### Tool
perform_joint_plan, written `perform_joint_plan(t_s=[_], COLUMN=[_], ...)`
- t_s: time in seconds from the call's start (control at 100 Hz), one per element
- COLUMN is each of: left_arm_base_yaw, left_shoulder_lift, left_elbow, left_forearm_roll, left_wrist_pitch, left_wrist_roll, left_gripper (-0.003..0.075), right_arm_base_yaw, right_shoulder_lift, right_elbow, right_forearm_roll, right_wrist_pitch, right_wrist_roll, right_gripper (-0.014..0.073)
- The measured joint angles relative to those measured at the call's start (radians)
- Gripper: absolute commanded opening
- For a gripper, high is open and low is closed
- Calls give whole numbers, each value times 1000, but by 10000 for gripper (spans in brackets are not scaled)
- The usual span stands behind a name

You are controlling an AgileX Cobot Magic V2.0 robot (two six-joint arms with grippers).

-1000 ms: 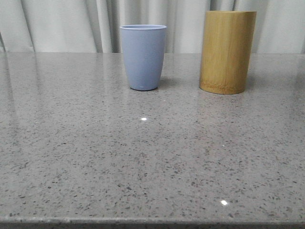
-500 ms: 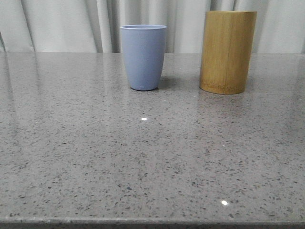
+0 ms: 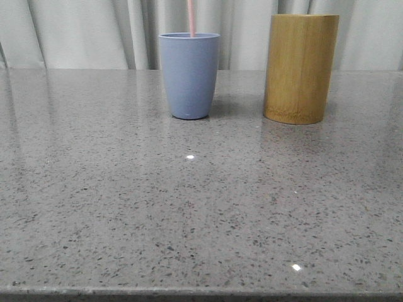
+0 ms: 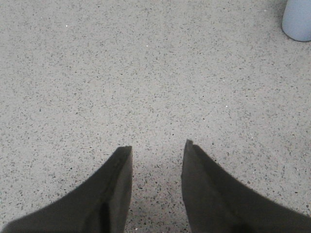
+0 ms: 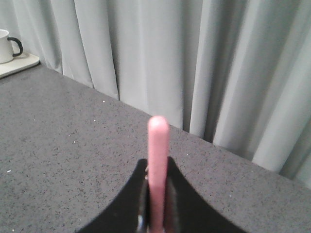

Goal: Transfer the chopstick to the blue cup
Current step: 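Lower the chopstick into the blue cup and open the right gripper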

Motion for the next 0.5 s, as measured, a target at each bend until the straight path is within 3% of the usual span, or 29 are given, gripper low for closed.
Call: perform_joint_plan(t_s=[0.22, 0.5], left_arm_base_yaw=[0, 0], left_shoulder_lift=[0, 0], left_elbow=[0, 0], left_forearm_roll=[0, 0], left_wrist_pitch=[0, 0], left_wrist_roll=[0, 0], left_gripper=[249, 249], right_arm_base_yaw=[0, 0], right_shoulder_lift=[47, 62], right_elbow=[0, 0], right_forearm_roll=[0, 0], right_wrist_pitch=[26, 73], right_wrist_roll=[0, 0], right_gripper=[12, 217])
